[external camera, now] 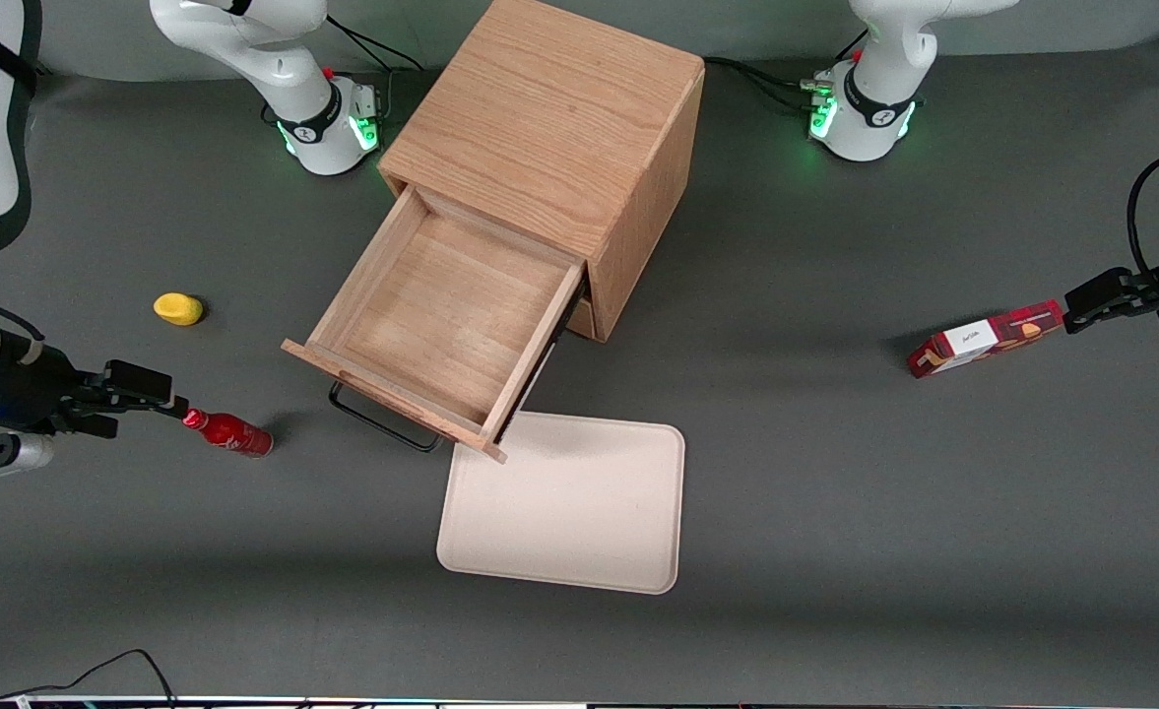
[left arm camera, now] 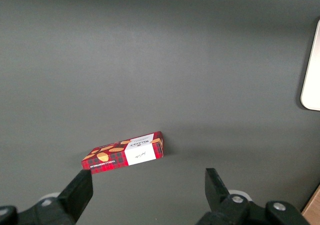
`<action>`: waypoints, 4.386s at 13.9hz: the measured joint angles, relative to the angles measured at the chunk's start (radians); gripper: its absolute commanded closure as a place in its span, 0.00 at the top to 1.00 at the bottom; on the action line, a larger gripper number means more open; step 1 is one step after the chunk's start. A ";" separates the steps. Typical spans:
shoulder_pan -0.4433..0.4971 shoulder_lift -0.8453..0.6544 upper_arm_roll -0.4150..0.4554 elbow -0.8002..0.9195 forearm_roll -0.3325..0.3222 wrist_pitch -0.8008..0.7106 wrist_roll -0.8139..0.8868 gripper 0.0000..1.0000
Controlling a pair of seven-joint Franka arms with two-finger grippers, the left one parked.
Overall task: Close top drawer
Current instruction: 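Move the right gripper from rest toward the open drawer's front panel, then press the right gripper against the drawer front beside the black handle, then push the drawer into the cabinet with the right gripper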
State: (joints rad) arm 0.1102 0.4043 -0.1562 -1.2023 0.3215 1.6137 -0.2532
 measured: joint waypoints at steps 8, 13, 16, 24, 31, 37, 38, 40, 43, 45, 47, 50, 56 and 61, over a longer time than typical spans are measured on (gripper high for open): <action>-0.012 0.105 0.046 0.013 0.106 -0.001 -0.234 1.00; -0.012 0.196 0.111 0.019 0.107 0.017 -0.339 1.00; -0.014 0.218 0.111 0.025 0.129 0.017 -0.370 1.00; -0.008 0.258 0.153 0.027 0.136 0.016 -0.380 1.00; -0.001 0.283 0.176 0.027 0.137 0.016 -0.380 1.00; 0.020 0.287 0.185 0.027 0.137 0.015 -0.380 1.00; 0.027 0.287 0.187 0.027 0.136 0.015 -0.380 1.00; 0.038 0.290 0.187 0.025 0.126 0.015 -0.380 1.00; 0.040 0.303 0.194 0.023 0.113 0.015 -0.381 1.00; 0.040 0.309 0.198 0.022 0.104 0.015 -0.382 1.00; 0.040 0.309 0.215 0.016 0.090 0.013 -0.382 1.00; 0.042 0.309 0.245 0.007 0.061 0.013 -0.382 1.00; 0.043 0.276 0.284 -0.047 0.026 0.009 -0.380 1.00; 0.042 0.202 0.326 -0.134 -0.009 0.009 -0.355 1.00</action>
State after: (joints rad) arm 0.1523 0.6068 0.1693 -1.3363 0.3128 1.6229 -0.6078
